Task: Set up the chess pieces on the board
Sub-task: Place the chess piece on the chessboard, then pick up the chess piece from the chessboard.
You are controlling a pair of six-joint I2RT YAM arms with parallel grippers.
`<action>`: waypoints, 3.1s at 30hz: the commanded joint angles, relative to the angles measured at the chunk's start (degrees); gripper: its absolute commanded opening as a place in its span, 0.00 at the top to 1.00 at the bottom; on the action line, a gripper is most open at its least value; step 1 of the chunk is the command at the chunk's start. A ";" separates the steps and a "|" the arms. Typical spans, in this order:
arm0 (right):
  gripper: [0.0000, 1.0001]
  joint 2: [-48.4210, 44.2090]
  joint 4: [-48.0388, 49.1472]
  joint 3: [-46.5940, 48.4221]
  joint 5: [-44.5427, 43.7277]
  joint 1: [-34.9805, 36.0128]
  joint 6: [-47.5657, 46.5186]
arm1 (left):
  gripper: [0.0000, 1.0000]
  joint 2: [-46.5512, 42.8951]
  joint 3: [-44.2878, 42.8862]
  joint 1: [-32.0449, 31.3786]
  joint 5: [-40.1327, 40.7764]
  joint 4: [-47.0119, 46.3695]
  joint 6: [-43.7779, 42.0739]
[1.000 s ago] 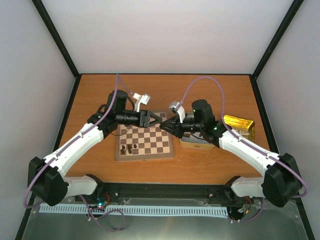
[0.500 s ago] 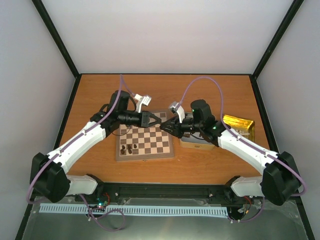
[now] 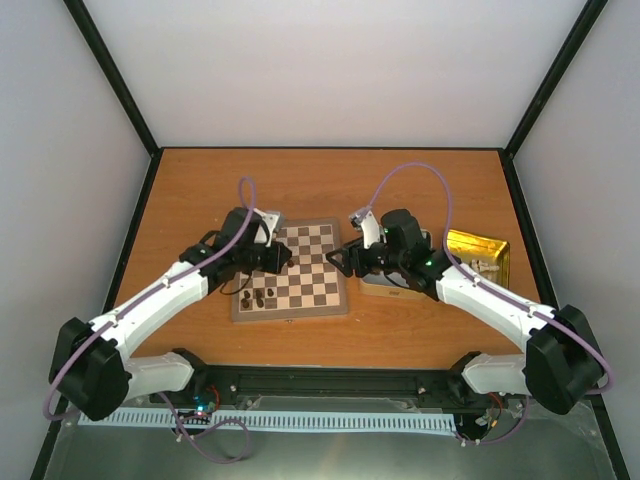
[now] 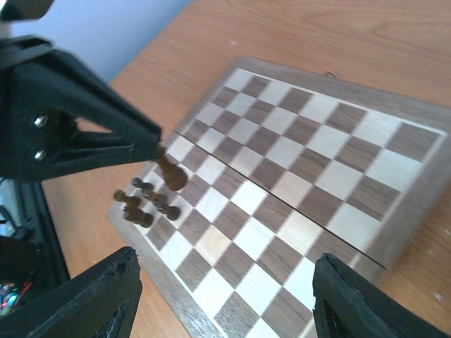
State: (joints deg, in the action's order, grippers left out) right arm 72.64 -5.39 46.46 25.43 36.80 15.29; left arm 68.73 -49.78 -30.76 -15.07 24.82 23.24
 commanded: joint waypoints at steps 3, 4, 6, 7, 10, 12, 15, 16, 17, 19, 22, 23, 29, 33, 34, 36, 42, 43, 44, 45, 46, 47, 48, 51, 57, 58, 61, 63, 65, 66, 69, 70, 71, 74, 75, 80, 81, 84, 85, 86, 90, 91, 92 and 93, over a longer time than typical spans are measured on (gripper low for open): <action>0.33 -1.24 0.30 -1.63 -9.40 0.21 4.96 | 0.99 -1.73 4.57 -8.78 18.62 -0.24 -0.21; 0.33 -1.07 0.29 -1.50 -10.07 0.25 5.20 | 0.99 -1.57 4.99 -10.05 19.67 -0.22 0.36; 0.33 -0.84 0.06 -1.24 -11.58 0.21 5.76 | 0.99 -1.77 6.27 -13.00 23.76 -0.33 1.92; 0.33 -0.71 -0.05 -1.17 -12.12 0.21 5.88 | 0.99 -2.07 7.09 -14.62 25.86 -0.42 2.74; 0.33 -0.28 -0.41 -1.06 -13.44 0.25 6.41 | 0.99 -3.11 9.37 -18.85 30.57 0.52 6.43; 0.33 0.07 -0.61 -1.08 -13.60 0.22 6.83 | 0.99 -4.07 10.92 -20.30 31.88 1.51 9.91; 0.33 0.62 -0.68 -1.19 -13.94 0.25 7.49 | 0.99 -7.03 13.97 -21.00 32.37 1.28 14.19; 0.33 0.75 -0.68 -1.27 -14.00 0.21 7.80 | 0.99 -8.15 14.93 -20.99 32.61 1.37 15.49; 0.33 0.80 -0.70 -1.28 -14.16 0.21 8.01 | 0.99 -9.39 15.70 -20.99 32.95 1.49 16.35; 0.33 0.91 -0.41 -1.51 -14.19 0.21 8.28 | 0.99 -11.21 16.92 -21.00 33.78 1.34 16.97; 0.33 1.29 -0.16 -1.55 -14.26 0.21 8.69 | 0.99 -12.01 17.79 -20.99 33.49 0.44 16.14; 0.33 1.47 -0.15 -1.48 -14.28 0.23 8.77 | 0.98 -11.90 17.99 -20.96 32.93 -0.12 15.60; 0.34 2.10 -0.35 -1.36 -14.68 0.21 9.52 | 0.97 -11.27 19.48 -21.00 32.03 -1.66 15.45; 0.34 2.48 -0.27 -1.37 -14.81 0.21 9.76 | 0.94 -12.08 21.02 -21.00 30.77 -2.57 15.50; 0.34 2.69 -0.25 -1.31 -14.84 0.21 9.92 | 0.93 -12.24 21.33 -21.00 30.64 -2.74 15.48; 0.34 3.02 -0.25 -1.15 -14.84 0.21 10.08 | 0.90 -12.38 21.58 -21.00 30.58 -2.68 15.55; 0.34 3.69 -0.19 -0.81 -14.78 0.21 10.62 | 0.68 -13.02 19.82 -21.00 30.68 -0.71 15.77; 0.34 3.72 -0.38 -0.70 -14.82 0.21 10.64 | 0.63 -13.21 18.82 -21.00 30.52 0.27 15.96; 0.34 3.71 -0.52 -0.67 -14.91 0.21 10.64 | 0.58 -13.19 17.60 -20.96 30.33 1.98 16.31; 0.34 3.68 -0.56 -0.63 -14.94 0.21 10.78 | 0.54 -13.12 15.97 -20.99 30.36 3.66 16.71; 0.34 3.59 -0.56 -0.61 -14.97 0.21 10.81 | 0.49 -12.97 14.43 -21.00 30.52 5.25 17.33; 0.34 3.54 -0.52 -0.63 -14.96 0.21 10.88 | 0.46 -12.53 12.80 -20.94 30.68 7.02 17.80; 0.34 3.49 -0.50 -0.62 -14.97 0.21 10.90 | 0.43 -12.09 11.35 -20.80 30.67 8.35 18.14; 0.34 3.69 -0.52 -0.67 -15.03 0.21 11.06 | 0.40 -10.00 8.18 -19.68 28.85 12.49 18.56; 0.34 4.11 -0.73 -0.76 -15.51 0.21 11.17 | 0.44 -5.95 5.73 -16.82 22.75 17.28 19.14; 0.34 4.25 -0.75 -0.68 -15.59 0.21 11.19 | 0.46 -5.51 5.65 -16.67 21.90 17.54 18.99; 0.34 4.37 -1.02 -0.55 -16.00 0.21 11.18 | 0.49 -4.12 5.47 -16.15 21.30 19.05 19.29; 0.35 4.45 -1.04 -0.60 -16.21 0.21 11.22 | 0.51 -3.09 5.84 -15.84 20.94 19.00 18.95; 0.35 4.58 -0.87 -0.60 -16.30 0.22 11.32 | 0.58 -2.46 6.57 -15.58 19.77 17.61 17.98; 0.35 4.68 -0.94 -0.54 -16.23 0.21 11.34 | 0.60 -2.15 6.69 -15.48 19.33 17.05 17.53; 0.35 4.80 -1.11 -0.49 -16.28 0.22 11.39 | 0.63 -1.21 6.89 -14.98 18.96 15.62 16.93; 0.36 4.71 -1.16 -0.56 -16.41 0.21 11.34 | 0.63 -0.82 6.99 -14.71 19.13 15.47 16.92; 0.36 4.75 -1.28 -0.58 -16.61 0.21 11.26 | 0.63 -0.18 6.98 -14.49 19.44 15.48 16.92; 0.36 4.64 -1.39 -0.68 -16.78 0.21 11.26 | 0.63 0.71 7.11 -14.02 20.82 15.24 16.69; 0.36 4.66 -1.32 -0.79 -16.81 0.21 11.32 | 0.63 0.85 7.06 -13.94 21.00 15.02 16.53; 0.37 4.90 -1.32 -0.89 -16.88 0.21 11.49 | 0.65 2.02 7.13 -13.80 21.34 13.48 16.18; 0.37 4.96 -1.30 -0.80 -16.90 0.25 11.56 | 0.69 2.35 7.07 -13.79 21.63 13.24 16.07; 0.37 4.95 -1.30 -0.84 -16.76 0.21 11.59 | 0.77 3.64 6.58 -13.79 23.67 14.19 16.20; 0.37 4.98 -1.29 -0.82 -16.80 0.21 11.56 | 0.81 3.91 6.32 -13.75 23.84 14.43 16.02; 0.37 5.07 -1.32 -0.84 -16.82 0.21 11.57 | 0.84 4.03 6.10 -13.79 23.60 14.46 15.92; 0.38 5.09 -1.47 -0.84 -16.96 0.22 11.76 | 0.92 2.65 6.14 -13.75 19.75 12.10 13.55; 0.38 4.98 -1.47 -0.92 -16.97 0.21 11.89 | 0.93 2.11 6.51 -13.79 17.69 10.68 12.32; 0.38 4.99 -1.35 -1.07 -17.07 0.21 11.90 | 0.93 1.58 6.91 -13.79 15.14 8.97 10.89; 0.38 4.94 -1.29 -1.13 -17.17 0.21 12.03 | 0.93 1.22 7.34 -13.80 12.81 7.34 9.54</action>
State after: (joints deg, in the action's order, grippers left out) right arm 77.10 -7.03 45.04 9.58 36.80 26.65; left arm 72.16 -42.15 -44.80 5.32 38.28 38.11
